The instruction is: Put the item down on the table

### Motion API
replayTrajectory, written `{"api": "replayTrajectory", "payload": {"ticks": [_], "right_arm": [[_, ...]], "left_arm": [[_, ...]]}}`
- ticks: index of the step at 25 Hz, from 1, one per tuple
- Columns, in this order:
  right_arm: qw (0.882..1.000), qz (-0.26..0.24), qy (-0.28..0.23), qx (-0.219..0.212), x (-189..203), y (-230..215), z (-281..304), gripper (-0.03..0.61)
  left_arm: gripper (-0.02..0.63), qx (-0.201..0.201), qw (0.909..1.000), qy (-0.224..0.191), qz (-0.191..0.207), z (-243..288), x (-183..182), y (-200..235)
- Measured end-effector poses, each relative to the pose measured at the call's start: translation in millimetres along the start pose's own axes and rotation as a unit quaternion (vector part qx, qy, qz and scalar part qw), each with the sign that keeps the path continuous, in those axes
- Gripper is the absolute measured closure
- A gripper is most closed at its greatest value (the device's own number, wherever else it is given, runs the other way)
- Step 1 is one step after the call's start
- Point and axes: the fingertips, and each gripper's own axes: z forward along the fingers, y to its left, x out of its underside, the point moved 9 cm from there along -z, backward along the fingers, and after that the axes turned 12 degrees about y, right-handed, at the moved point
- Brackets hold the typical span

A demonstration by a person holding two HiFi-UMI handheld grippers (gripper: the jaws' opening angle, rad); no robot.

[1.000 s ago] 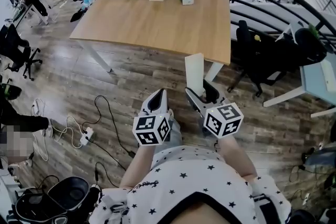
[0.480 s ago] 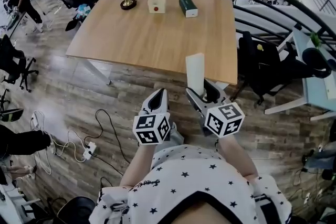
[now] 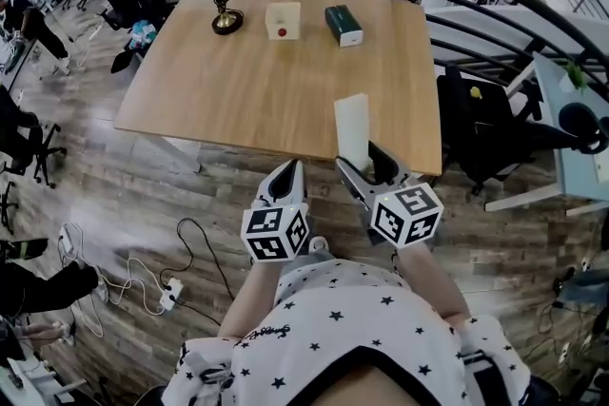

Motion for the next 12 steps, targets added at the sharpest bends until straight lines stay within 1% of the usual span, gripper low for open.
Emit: {"api": "replayTrajectory", "payload": {"ticks": [5,12], "right_arm": [[1.0,0.004,0.002,0.009,-12,-10,23,0.293],[0.999,0.016,0.02,0.019,-12,-30,54,0.293]], "left_arm": [[0.601,0.007,0.9999,0.007,0.004,18,-14,14],[0.601,0.004,0.9998,0.02,0.003,40,-23,32]]}}
